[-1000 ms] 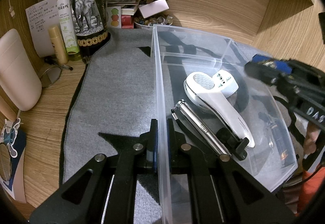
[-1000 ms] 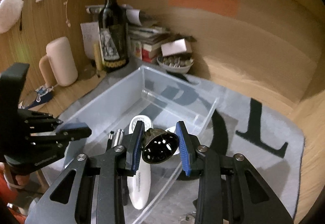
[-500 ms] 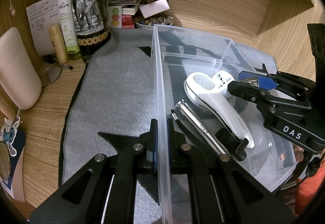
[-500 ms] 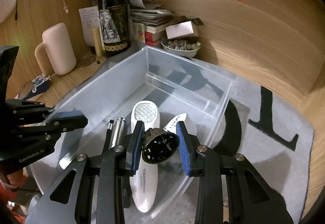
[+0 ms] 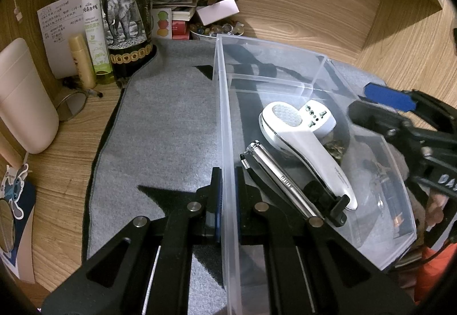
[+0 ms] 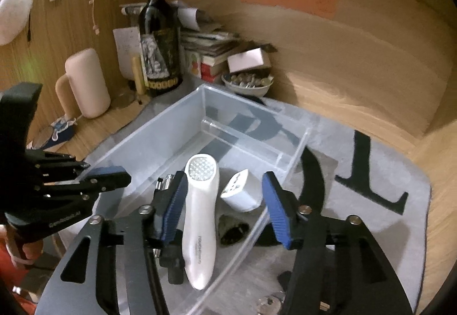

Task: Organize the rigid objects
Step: 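Lower the black cap into the box and open the right gripper, then grasp the black-and-gold rectangular case on the rug with the right gripper, then carry the black-and-gold case into the box and release it, then grasp the silver keys on the rug with the right gripper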

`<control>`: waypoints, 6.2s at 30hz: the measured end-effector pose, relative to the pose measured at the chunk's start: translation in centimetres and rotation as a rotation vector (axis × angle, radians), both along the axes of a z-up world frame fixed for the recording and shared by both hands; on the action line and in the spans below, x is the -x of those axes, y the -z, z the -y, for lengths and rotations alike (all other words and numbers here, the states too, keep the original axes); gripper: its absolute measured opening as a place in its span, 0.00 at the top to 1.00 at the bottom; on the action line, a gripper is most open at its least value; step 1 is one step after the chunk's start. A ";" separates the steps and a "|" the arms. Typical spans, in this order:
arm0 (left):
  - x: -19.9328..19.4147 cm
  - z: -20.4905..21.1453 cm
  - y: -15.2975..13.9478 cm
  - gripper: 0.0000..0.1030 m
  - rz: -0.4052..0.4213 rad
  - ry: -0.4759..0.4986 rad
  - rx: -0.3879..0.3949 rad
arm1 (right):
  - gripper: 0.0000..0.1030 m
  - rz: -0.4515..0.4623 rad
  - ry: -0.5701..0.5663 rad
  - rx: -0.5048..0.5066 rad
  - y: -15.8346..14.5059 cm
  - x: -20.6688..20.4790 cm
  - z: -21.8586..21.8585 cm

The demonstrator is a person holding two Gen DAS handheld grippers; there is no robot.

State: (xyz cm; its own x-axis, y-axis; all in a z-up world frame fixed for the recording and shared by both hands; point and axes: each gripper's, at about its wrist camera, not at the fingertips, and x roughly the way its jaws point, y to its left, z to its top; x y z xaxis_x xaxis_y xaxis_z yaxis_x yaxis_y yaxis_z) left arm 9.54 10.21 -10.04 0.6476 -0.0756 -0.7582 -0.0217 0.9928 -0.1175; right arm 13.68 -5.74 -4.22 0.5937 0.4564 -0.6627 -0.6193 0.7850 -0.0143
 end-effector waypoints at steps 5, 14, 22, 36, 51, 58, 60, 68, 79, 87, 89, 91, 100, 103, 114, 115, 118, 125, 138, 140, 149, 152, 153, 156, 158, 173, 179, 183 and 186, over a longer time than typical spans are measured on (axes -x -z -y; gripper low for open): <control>0.0 0.0 0.0 0.94 0.000 0.000 0.000 | 0.47 0.035 0.039 -0.016 -1.3 0.3 1.6; 0.0 -0.1 0.0 0.94 0.000 0.000 0.000 | 0.46 0.100 0.151 -0.007 -3.2 1.4 6.3; 0.0 -0.1 0.0 0.94 -0.001 0.001 0.000 | 0.43 0.057 0.222 0.040 -1.1 2.5 9.4; 0.0 -0.1 0.0 0.94 0.002 -0.002 0.004 | 0.43 -0.162 0.276 0.058 6.1 4.8 11.8; 0.0 -0.2 0.0 0.94 0.002 -0.001 0.004 | 0.60 -0.151 0.289 0.067 7.9 5.4 11.4; 0.0 -0.2 0.0 0.94 0.002 -0.001 0.005 | 0.79 -0.154 0.296 0.057 7.6 4.9 11.8; 0.0 -0.2 0.0 0.94 0.002 0.000 0.004 | 0.79 -0.155 0.296 0.058 7.5 4.8 11.8; 0.0 -0.2 -0.1 0.94 0.002 -0.001 0.005 | 0.79 -0.114 0.293 0.034 5.7 4.8 11.8; 0.1 -0.2 -0.1 0.94 0.002 0.000 0.003 | 0.79 0.068 0.214 0.015 -0.2 4.4 9.2; 0.1 -0.2 -0.1 0.94 0.003 -0.001 0.004 | 0.79 0.155 0.131 0.021 -3.0 3.7 6.4; 0.0 -0.2 -0.1 0.94 0.002 0.000 0.005 | 0.79 0.171 0.110 0.016 -3.5 3.4 5.4; 0.1 -0.2 -0.1 0.94 0.003 0.000 0.004 | 0.79 0.172 0.083 0.004 -3.8 3.0 4.4; 0.1 -0.1 -0.1 0.93 0.003 0.000 0.004 | 0.79 0.096 -0.012 -0.048 -3.4 0.8 0.7; 0.0 0.0 -0.1 0.93 0.003 0.001 0.005 | 0.79 0.064 -0.045 -0.038 -2.9 0.2 -0.7; 0.0 0.0 -0.1 0.93 0.004 0.001 0.005 | 0.79 -0.075 -0.158 0.061 0.5 -1.1 -4.1; 0.0 0.0 -0.1 0.93 0.004 0.001 0.005 | 0.79 -0.086 -0.168 0.074 0.9 -1.1 -4.4; 0.0 0.0 -0.1 0.93 0.004 0.001 0.005 | 0.79 -0.104 -0.195 0.115 1.8 -0.9 -5.2; 0.0 0.0 -0.2 0.93 0.004 0.000 0.005 | 0.79 -0.125 -0.215 0.147 2.7 -0.9 -5.6; 0.0 0.1 -0.2 0.93 0.004 0.001 0.005 | 0.67 -0.110 -0.184 0.123 1.9 -0.9 -4.9; 0.0 0.0 -0.2 0.93 0.004 0.001 0.005 | 0.64 -0.093 -0.175 0.108 1.4 -0.7 -4.5; 0.0 0.2 -0.2 0.93 0.004 0.001 0.005 | 0.57 -0.018 -0.126 0.059 -1.2 0.2 -2.0; -0.1 0.3 -0.2 0.93 0.004 0.001 0.004 | 0.57 0.018 -0.091 0.048 -2.2 0.6 -0.6; -0.1 0.2 -0.1 0.93 0.004 0.001 0.004 | 0.57 0.028 -0.077 0.043 -2.5 0.7 -0.1; 0.0 0.2 -0.2 0.93 0.005 0.001 0.004 | 0.57 0.050 -0.032 0.029 -3.3 1.0 1.6; 0.0 0.3 -0.2 0.93 0.006 0.002 0.004 | 0.55 0.064 0.010 0.026 -3.5 1.2 3.0; 0.2 0.0 -0.2 0.93 0.010 0.004 0.005 | 0.47 -0.032 0.194 0.082 1.1 2.3 9.7; 0.1 0.0 -0.2 0.93 0.009 0.004 0.004 | 0.47 -0.129 0.214 0.148 5.2 1.5 10.5; 0.2 0.0 -0.2 0.93 0.010 0.003 0.004 | 0.46 -0.190 0.210 0.162 7.1 0.7 10.9; 0.2 -0.1 -0.2 0.93 0.009 0.002 0.004 | 0.44 -0.213 0.196 0.130 7.5 0.4 11.1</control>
